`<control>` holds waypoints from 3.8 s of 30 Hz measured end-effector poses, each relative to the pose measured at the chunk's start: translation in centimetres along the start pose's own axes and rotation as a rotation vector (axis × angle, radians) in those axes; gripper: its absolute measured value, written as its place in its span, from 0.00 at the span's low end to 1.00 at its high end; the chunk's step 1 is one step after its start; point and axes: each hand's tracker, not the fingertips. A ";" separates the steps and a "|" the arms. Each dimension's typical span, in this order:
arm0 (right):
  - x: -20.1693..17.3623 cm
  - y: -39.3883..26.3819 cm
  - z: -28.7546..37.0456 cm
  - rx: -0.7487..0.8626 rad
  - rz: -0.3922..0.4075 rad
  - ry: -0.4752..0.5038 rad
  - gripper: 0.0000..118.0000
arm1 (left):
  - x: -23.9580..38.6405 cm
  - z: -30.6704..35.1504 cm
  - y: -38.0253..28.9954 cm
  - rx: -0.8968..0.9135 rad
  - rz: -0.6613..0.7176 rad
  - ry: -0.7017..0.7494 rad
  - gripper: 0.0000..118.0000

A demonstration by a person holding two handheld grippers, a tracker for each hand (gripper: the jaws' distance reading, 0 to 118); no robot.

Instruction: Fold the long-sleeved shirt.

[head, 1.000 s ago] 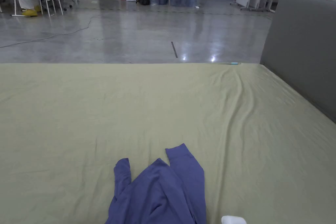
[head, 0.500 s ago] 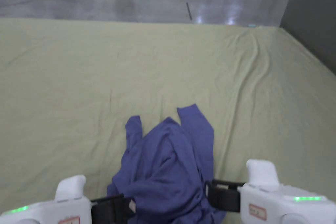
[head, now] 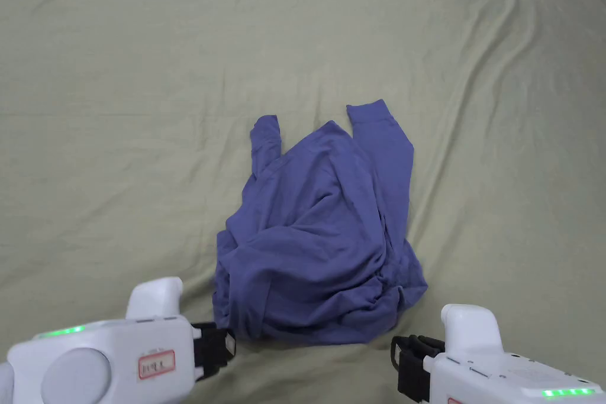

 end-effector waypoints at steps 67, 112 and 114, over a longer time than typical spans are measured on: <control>-2.1 34.9 -13.0 -0.036 0.493 -0.103 0.03 | 4.3 -2.1 2.9 0.078 -0.056 0.038 0.03; 12.1 49.5 -3.5 0.281 -0.160 -0.158 0.03 | 14.5 -2.4 44.7 0.444 -0.449 0.278 0.03; 13.0 44.8 -7.7 0.208 -0.176 -0.154 0.03 | 11.6 -6.1 40.8 0.349 -0.394 0.262 0.03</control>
